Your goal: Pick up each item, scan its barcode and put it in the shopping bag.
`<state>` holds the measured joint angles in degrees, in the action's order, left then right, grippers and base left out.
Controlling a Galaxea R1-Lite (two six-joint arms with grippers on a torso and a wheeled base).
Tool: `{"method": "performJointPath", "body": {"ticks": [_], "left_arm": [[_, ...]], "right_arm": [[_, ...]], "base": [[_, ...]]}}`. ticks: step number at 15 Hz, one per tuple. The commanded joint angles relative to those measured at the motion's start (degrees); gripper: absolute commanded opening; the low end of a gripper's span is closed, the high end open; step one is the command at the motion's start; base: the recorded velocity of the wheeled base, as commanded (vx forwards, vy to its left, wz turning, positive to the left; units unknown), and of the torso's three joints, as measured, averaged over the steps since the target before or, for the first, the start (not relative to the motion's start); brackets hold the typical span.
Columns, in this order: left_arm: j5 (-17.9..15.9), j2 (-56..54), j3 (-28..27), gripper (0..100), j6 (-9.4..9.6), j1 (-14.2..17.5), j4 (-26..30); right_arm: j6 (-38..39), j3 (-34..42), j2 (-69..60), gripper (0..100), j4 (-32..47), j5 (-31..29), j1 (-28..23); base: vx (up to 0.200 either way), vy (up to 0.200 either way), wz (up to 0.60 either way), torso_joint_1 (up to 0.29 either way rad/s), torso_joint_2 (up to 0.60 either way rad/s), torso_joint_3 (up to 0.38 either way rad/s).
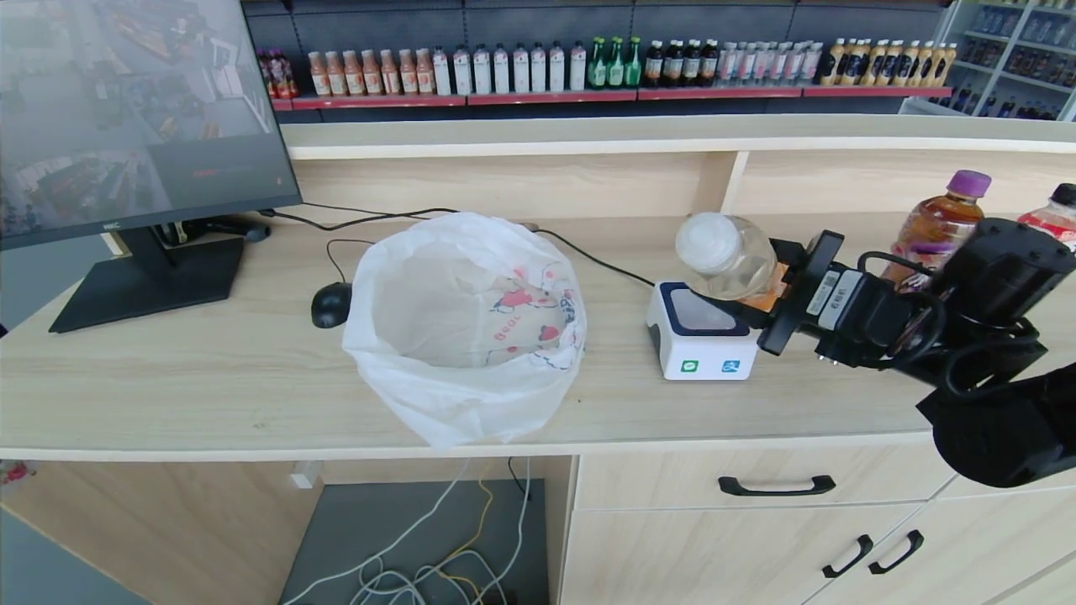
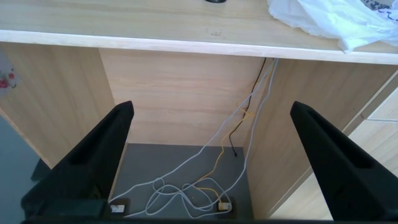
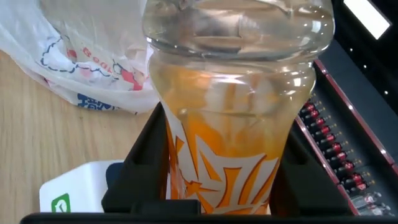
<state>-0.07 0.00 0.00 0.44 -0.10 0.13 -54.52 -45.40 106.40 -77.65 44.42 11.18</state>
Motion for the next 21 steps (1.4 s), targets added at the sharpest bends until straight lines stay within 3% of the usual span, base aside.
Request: {"method": "performJointPath", "body": {"ticks": [1, 7, 21], "left_arm": [[-0.01, 0.00, 0.00, 100, 0.00, 0.01, 0.04], [-0.01, 0.00, 0.00, 100, 0.00, 0.01, 0.04], [-0.01, 0.00, 0.00, 100, 0.00, 0.01, 0.04]], "right_arm": [[-0.50, 0.75, -0.67, 0, 0.05, 0.14, -0.02], [-2.70, 0.57, -0.05, 0, 0.05, -0.48, 2.62], [-4.11, 3.12, 1.00, 0, 0.05, -0.21, 2.09]], "base": [[0.000, 0.000, 0.00, 0.000, 0.00, 0.000], [0.000, 0.000, 0.00, 0.000, 0.00, 0.000], [0.000, 0.000, 0.00, 0.000, 0.00, 0.000]]}}
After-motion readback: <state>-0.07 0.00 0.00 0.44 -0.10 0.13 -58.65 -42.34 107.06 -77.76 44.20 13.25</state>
